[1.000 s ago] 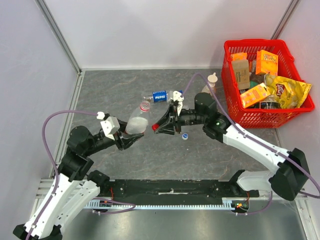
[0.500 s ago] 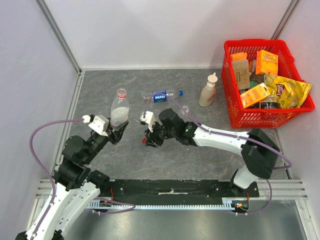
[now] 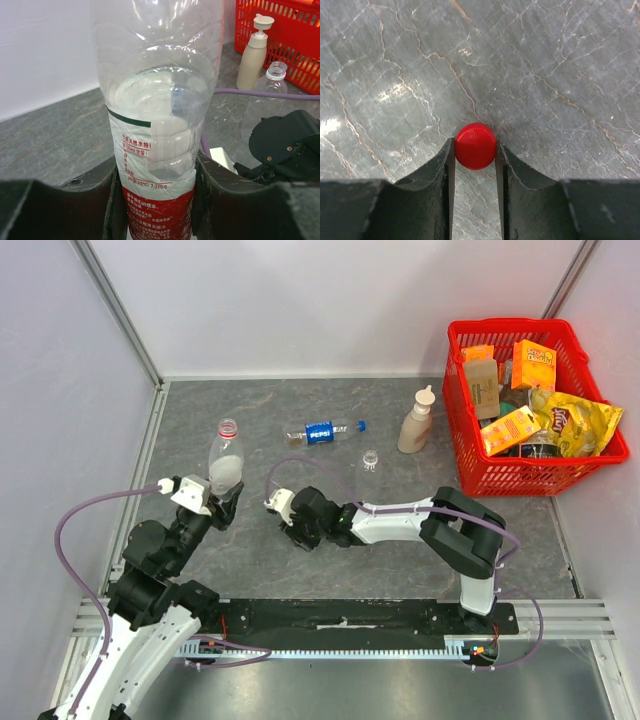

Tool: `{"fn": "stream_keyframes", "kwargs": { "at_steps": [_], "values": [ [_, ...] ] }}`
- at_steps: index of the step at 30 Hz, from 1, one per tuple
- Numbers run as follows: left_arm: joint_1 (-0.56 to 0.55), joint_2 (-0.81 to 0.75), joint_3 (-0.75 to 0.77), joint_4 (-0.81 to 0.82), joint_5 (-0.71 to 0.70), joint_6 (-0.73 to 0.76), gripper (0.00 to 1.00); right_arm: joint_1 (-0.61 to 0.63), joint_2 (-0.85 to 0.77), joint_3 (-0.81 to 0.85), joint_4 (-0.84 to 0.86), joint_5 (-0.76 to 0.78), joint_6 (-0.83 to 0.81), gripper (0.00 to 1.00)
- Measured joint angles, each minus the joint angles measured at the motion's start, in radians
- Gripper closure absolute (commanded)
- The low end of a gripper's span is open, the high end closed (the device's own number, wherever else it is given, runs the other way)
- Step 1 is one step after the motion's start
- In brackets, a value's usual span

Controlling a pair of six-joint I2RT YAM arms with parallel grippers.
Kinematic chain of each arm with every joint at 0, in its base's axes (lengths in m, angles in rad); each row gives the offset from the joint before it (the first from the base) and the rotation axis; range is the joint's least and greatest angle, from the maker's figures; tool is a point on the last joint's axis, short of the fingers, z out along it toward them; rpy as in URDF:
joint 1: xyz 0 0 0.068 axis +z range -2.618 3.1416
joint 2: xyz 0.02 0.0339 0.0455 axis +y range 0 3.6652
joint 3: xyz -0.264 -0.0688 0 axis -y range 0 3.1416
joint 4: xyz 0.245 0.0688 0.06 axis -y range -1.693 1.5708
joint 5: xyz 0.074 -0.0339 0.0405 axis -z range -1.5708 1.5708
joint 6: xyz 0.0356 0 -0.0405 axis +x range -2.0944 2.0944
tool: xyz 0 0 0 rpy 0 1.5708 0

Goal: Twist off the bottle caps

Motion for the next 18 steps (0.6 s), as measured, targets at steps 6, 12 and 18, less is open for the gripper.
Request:
{"fn": "stream_keyframes", "kwargs": {
  "at_steps": [6,12,18],
  "values": [
    [0.000,0.002,0.000,-0.016,-0.007,0.006,0.73,0.031,0.008,0.010,0.010,0.100,0.016,0.90],
    [0.000,0.016,0.000,-0.023,-0.006,0.011,0.73,0.032,0.008,0.010,0.011,0.149,0.025,0.63],
    [0.000,0.022,0.000,-0.033,-0.006,0.013,0.73,0.032,0.008,0.011,0.010,0.160,0.032,0.31]
  ]
}}
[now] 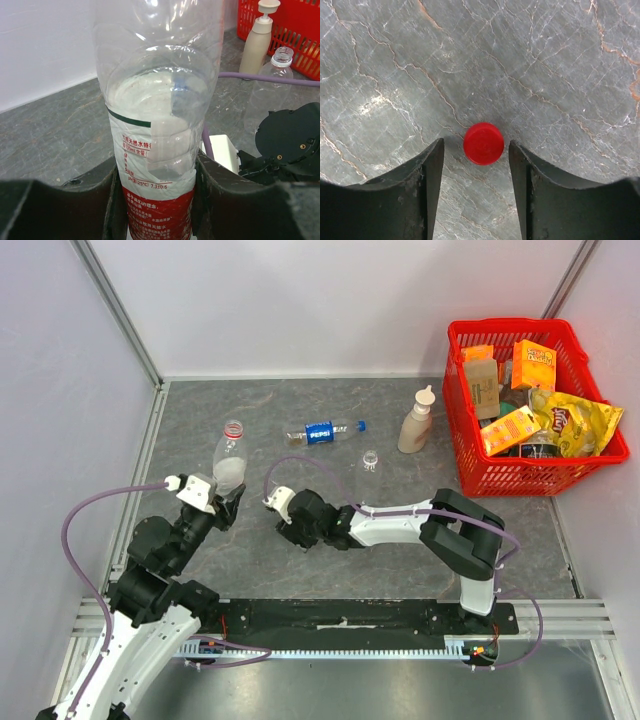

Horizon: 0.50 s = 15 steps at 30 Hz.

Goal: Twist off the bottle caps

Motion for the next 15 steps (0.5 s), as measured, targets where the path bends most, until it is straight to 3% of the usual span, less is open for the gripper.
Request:
{"fn": "stream_keyframes", "kwargs": {
  "at_steps": [2,7,15],
  "values": [
    [0.000,0.000,0.000,-0.001,0.000,0.000,0.73,0.000,-0.005,0.001,-0.001,0.000,0.004,0.23],
    [0.000,0.000,0.000,-0.005,0.000,0.000,0.73,0.000,-0.044,0.002,-0.012,0.000,0.000,0.13],
    [0.000,0.002,0.000,-0.006,0.006,0.000,0.72,0.000,-0.182,0.023,-0.050,-0.027,0.000,0.07]
  ]
}}
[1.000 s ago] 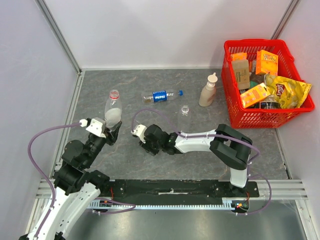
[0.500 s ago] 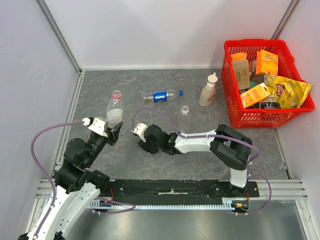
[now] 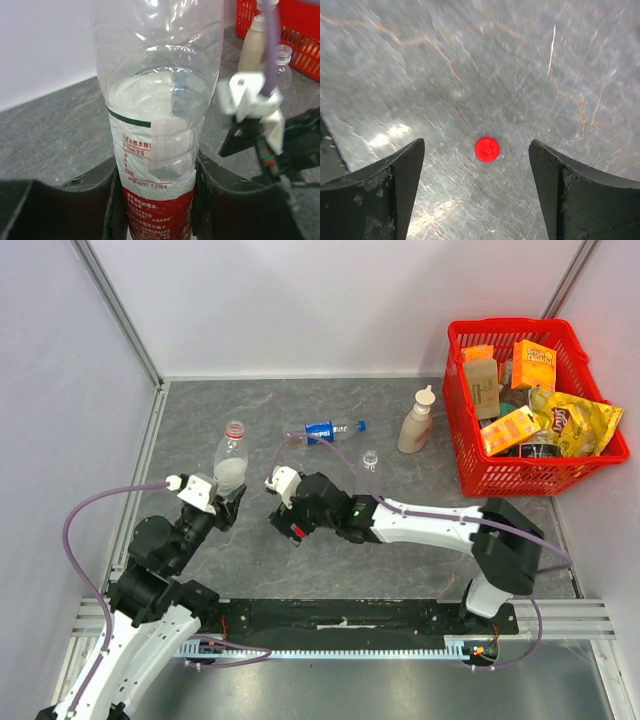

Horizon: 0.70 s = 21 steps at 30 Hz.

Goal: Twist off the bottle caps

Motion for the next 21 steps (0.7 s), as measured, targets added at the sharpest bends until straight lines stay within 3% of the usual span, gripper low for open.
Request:
{"fn": "stream_keyframes", "kwargs": {
  "at_steps": [4,14,21],
  "values": [
    [0.000,0.007,0.000,0.000,0.002,0.000,0.71,0.000,-0.113,0.033,-0.007,-0.032,0.000,0.02],
    [0.000,0.077,0.000,-0.004,0.134,0.000,0.67,-0.031,-0.324,0.060,-0.005,-0.124,0.003,0.02],
    [0.000,0.114,0.001,-0.004,0.320,0.000,0.67,-0.214,-0.416,0.048,0.071,-0.364,0.085,0.04]
  ]
}}
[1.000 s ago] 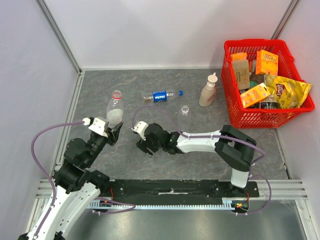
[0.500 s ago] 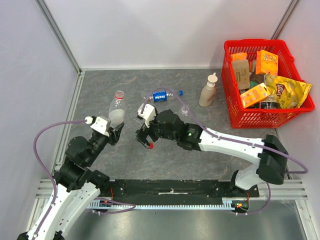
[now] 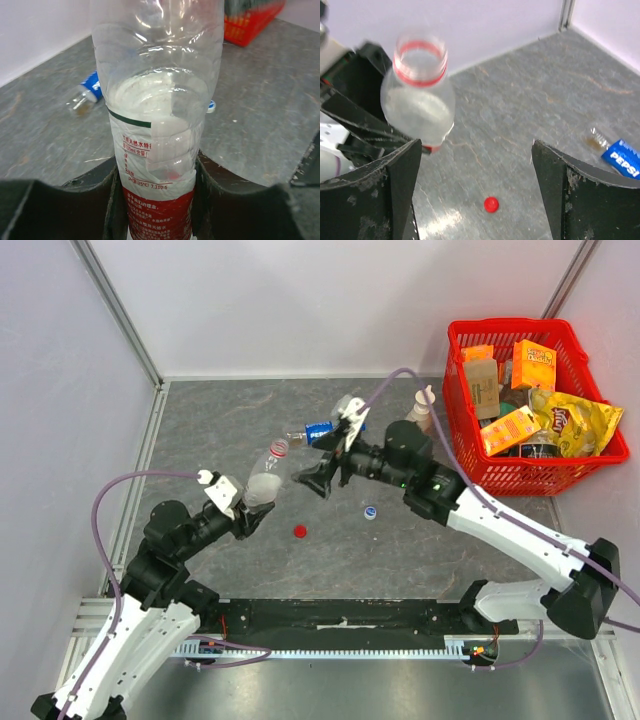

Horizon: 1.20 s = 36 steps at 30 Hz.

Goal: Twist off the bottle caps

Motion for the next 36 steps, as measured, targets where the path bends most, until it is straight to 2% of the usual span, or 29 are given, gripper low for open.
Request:
{"fn": "stream_keyframes", "kwargs": {
  "at_steps": [4,11,20,26,36],
  "values": [
    [0.000,0.016,0.000,0.002,0.109,0.000,0.67,-0.089,-0.047,-0.030,0.119,-0.143,0.088,0.04],
    [0.000,0.060,0.002,0.004,0.255,0.000,0.67,-0.092,-0.034,-0.051,0.335,-0.366,0.232,0.09],
    [0.000,0.071,0.003,0.004,0.303,0.000,0.68,-0.092,0.019,-0.056,0.442,-0.425,0.330,0.27],
    [0.000,0.071,0.004,0.005,0.311,0.000,0.68,-0.092,0.026,-0.066,0.464,-0.417,0.357,0.48],
    [0.000,0.071,0.006,0.002,0.314,0.000,0.67,-0.093,0.043,-0.079,0.519,-0.420,0.388,0.97]
  ]
}}
